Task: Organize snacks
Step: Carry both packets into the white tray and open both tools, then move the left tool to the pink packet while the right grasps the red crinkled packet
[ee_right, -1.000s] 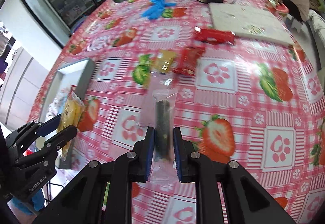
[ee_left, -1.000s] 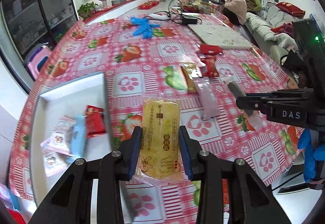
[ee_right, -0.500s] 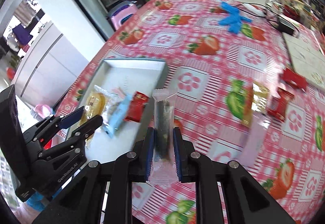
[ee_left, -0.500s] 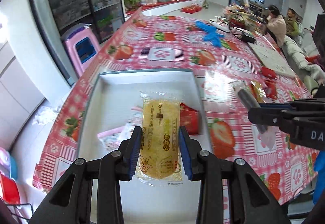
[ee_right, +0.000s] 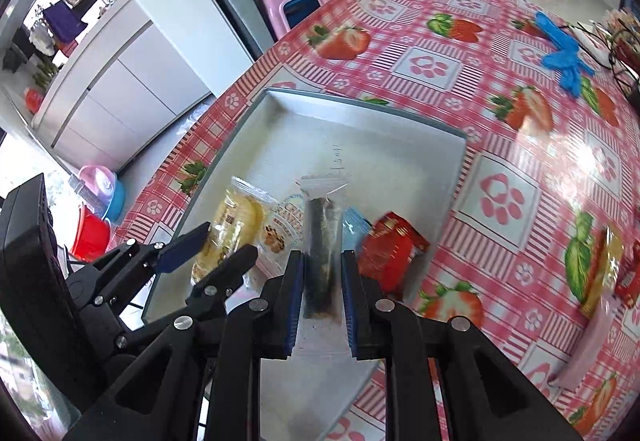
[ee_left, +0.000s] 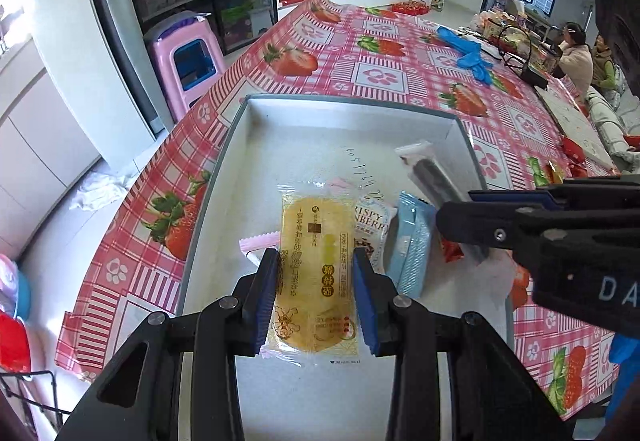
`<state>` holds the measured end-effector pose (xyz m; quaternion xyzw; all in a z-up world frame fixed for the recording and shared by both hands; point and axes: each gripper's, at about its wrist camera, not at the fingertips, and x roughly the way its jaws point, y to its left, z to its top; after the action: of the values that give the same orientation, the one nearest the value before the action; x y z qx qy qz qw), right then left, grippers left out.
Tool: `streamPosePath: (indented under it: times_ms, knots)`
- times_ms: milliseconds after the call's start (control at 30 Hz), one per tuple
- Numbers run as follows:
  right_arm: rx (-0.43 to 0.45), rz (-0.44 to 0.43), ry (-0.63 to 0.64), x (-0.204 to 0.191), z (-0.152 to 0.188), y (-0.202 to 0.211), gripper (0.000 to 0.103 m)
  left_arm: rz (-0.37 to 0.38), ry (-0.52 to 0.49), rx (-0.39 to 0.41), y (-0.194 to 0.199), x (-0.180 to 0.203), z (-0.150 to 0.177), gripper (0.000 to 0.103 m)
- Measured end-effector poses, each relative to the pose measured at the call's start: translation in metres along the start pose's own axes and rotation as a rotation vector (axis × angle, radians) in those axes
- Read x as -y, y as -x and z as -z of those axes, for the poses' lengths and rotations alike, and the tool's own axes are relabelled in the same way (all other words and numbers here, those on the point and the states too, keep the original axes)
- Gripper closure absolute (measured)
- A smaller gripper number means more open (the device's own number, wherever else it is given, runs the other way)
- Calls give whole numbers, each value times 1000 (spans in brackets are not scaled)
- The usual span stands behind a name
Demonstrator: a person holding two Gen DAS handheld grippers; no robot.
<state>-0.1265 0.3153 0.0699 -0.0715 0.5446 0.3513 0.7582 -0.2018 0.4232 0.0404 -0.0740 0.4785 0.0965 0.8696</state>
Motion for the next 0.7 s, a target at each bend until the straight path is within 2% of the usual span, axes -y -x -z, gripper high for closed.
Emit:
streamPosePath:
  times_ms: [100, 167, 233, 300, 333, 367, 400, 433, 500, 700]
  knots:
    - [-13, 9, 15, -6, -5, -10, 83, 7, -1, -3, -2, -2, 2, 63]
    - [-26, 9, 19, -8, -7, -15, 82, 10, -8, -2, -2, -1, 3, 55]
    - [-41, 4, 11, -7, -7, -19, 81, 10, -1, 3, -2, -2, 4, 21]
    - [-46, 5, 3, -5, -6, -21, 80, 18, 11, 21, 1, -3, 5, 18]
    - [-49, 8, -2, -4, -6, -21, 62, 26, 12, 15, 2, -3, 4, 18]
    - [-52, 11, -9, -2, -5, -21, 24, 30, 12, 6, 1, -2, 4, 18]
    - [-49, 17, -14, 0, -5, -21, 9, 30, 12, 0, 1, -1, 3, 18]
    - [-32, 32, -17, 2, -5, -18, 2, 28, 10, -4, 1, 0, 3, 18]
    - [1, 76, -13, 5, -3, -9, 2, 22, 8, -8, 3, 3, 2, 18]
    - [19, 89, -66, 35, 10, 13, 2, 60, 7, -14, 16, 21, -3, 18]
